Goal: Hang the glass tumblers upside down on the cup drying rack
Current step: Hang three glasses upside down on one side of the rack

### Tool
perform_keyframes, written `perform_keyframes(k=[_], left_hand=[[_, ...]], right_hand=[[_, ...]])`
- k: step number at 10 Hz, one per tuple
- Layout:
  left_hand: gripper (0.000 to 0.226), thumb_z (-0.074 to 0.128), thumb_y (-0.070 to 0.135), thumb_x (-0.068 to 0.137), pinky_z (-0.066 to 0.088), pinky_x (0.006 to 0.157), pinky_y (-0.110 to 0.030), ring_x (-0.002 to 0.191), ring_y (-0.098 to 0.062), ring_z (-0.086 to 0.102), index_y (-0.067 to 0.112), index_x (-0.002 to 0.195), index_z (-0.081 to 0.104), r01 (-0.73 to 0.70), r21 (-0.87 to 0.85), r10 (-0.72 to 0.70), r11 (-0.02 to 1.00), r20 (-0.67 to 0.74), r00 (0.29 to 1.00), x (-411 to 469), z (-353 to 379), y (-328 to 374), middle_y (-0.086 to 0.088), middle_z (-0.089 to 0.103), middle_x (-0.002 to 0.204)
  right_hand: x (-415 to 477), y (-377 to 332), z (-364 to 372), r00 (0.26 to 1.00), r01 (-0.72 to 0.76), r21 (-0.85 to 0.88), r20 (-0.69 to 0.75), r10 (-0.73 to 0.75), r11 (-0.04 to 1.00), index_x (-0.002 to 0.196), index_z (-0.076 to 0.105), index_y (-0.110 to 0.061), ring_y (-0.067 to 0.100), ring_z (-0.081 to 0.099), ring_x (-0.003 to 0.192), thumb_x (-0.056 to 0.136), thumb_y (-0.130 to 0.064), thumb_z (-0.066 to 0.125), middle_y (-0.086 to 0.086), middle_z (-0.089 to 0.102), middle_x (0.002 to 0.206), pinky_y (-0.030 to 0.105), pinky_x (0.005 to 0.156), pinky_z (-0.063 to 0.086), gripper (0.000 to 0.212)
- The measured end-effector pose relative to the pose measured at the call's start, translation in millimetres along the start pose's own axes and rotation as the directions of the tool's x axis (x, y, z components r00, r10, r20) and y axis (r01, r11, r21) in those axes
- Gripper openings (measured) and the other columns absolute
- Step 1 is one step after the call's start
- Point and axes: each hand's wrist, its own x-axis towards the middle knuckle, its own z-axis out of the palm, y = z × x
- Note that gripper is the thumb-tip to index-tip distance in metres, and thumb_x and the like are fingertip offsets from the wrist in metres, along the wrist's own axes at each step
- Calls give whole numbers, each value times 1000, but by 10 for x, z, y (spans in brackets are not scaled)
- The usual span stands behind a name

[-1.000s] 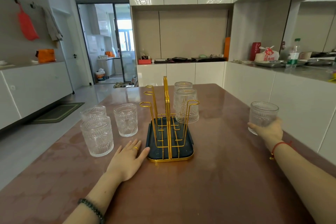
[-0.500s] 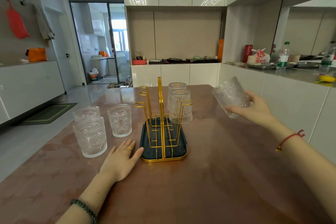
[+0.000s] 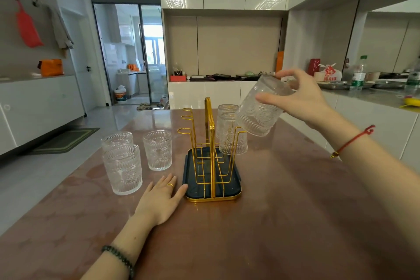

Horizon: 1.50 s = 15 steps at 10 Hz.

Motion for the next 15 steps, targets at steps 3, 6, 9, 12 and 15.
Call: perform_keyframes(k=[3,6,9,12,15], left_hand=[[64,20,51,96,2,120,-37,148,-13,5,15,148,15,-8,1,8,1000,15,1000,10,-1,-21,1,11,160],[64,20,51,95,2,121,-37,148,-13,4,15,148,15,-12,6,12,1000,18,1000,24,6,-37,1,10,160],[64,19,50,96,1,120,-37,148,-13,3,15,148,14,-9,11,8,1000,15,1000,25,9,-24,0,9,160],[61,27,45,97,7,120,-34,147,-16,13,13,148,18,-28,-127,14,991,-106,994,-17,-17,-16,-3,19,158],[70,45,21,94,6,117,-25,148,-18,4,6,148,2,-185,-539,-158,822,-529,834,194,-257,88,-8,5,160]], right_hand=[[-97,-33,568,974,65,-113,223,-38,992,123,55,-15,17,53,111,64,-43,77,2,58,124,24,78,44,68],[-334,209,787,974,36,-156,227,0,987,122,55,-21,18,48,122,64,-46,75,0,56,130,37,99,42,66],[-419,293,790,983,-6,-125,183,29,992,123,55,-18,14,47,121,68,-44,74,-1,56,129,23,89,34,64],[-620,447,826,994,-100,142,65,91,985,138,35,-21,6,41,110,89,-41,49,-11,43,124,20,87,35,55],[-861,1234,919,883,-438,200,-89,461,877,118,49,-8,24,50,76,95,-23,39,19,60,97,28,56,39,28]])
